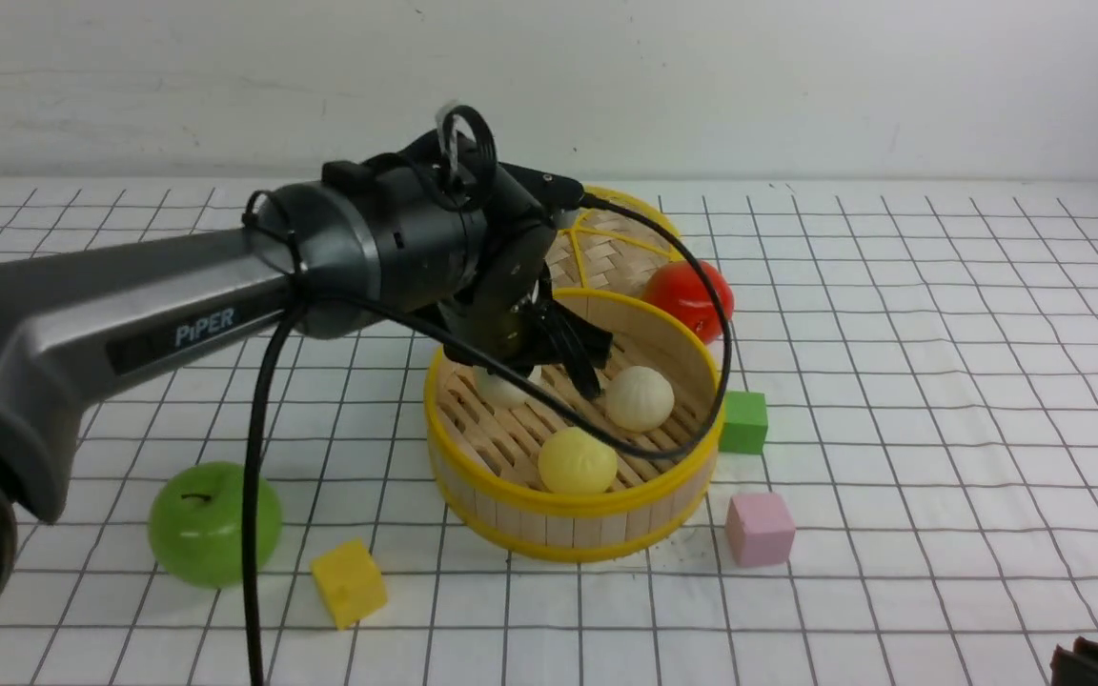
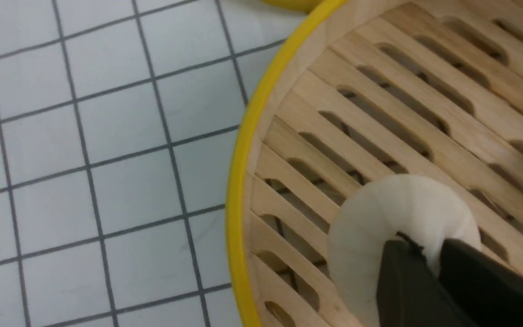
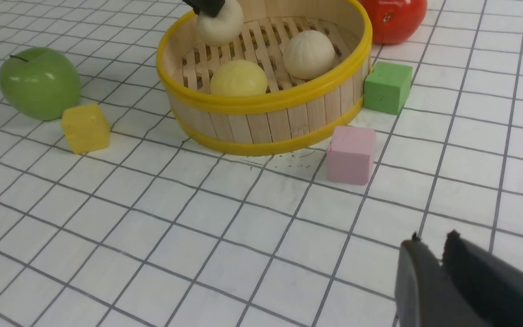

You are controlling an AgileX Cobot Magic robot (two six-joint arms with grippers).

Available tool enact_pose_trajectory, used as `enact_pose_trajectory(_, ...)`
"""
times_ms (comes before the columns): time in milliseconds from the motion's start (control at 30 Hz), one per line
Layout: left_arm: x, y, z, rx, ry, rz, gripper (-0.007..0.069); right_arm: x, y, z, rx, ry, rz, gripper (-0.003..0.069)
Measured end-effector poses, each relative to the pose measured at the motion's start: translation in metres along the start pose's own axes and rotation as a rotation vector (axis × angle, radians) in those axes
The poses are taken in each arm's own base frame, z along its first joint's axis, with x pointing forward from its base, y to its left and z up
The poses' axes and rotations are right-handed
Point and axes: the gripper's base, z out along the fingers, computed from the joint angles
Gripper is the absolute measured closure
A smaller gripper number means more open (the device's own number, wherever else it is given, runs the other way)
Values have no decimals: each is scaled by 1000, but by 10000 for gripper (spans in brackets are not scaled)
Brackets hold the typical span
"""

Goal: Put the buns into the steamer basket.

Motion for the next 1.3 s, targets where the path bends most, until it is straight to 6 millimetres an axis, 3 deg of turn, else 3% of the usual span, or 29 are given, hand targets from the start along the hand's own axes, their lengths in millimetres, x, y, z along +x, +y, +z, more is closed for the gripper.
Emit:
enact_pose_trajectory(200,-2,4,-7,-22,-4,-2,295,0,0,0,0,0,0,569)
enact_pose_trajectory(333,-8,7,-26,-11,-18,22,253,0,0,0,0,0,0,564)
enact_pose_trajectory(467,-21,15,-90,88,-80,-8,288,0,0,0,0,0,0,556)
enact_pose_trajectory(500,-21,15,-94,100,-80,-11,293,0,0,0,0,0,0,556)
enact_pose_trajectory(533,-24,20,-129,152,-110,-23,347,0,0,0,0,0,0,554)
enact_pose_trajectory(667,-20,38,-212,255,-193,-38,507,0,0,0,0,0,0,554)
enact_pose_trajectory(767,-8,58,-272,291,-268,-57,627,0,0,0,0,0,-1,553)
enact_pose_trajectory(800,-1,67,-296,303,-303,-70,638,0,0,0,0,0,-1,553)
enact_pose_trajectory(833,0,67,-295,302,-298,-71,638,0,0,0,0,0,-1,553)
enact_pose_trajectory(867,12,78,-321,317,-332,-98,638,0,0,0,0,0,-1,552)
enact_pose_trajectory(933,33,90,-343,331,-342,-144,638,0,0,0,0,0,-1,548)
enact_pose_trajectory(967,36,91,-345,332,-343,-150,638,0,0,0,0,0,-1,548)
enact_pose_trajectory(1000,55,99,-354,344,-345,-196,638,0,0,0,0,0,-1,544)
enact_pose_trajectory(1033,60,101,-356,346,-343,-205,638,0,0,0,0,0,-1,543)
enact_pose_trajectory(1300,142,111,-333,386,-180,-399,638,0,0,0,0,0,-1,534)
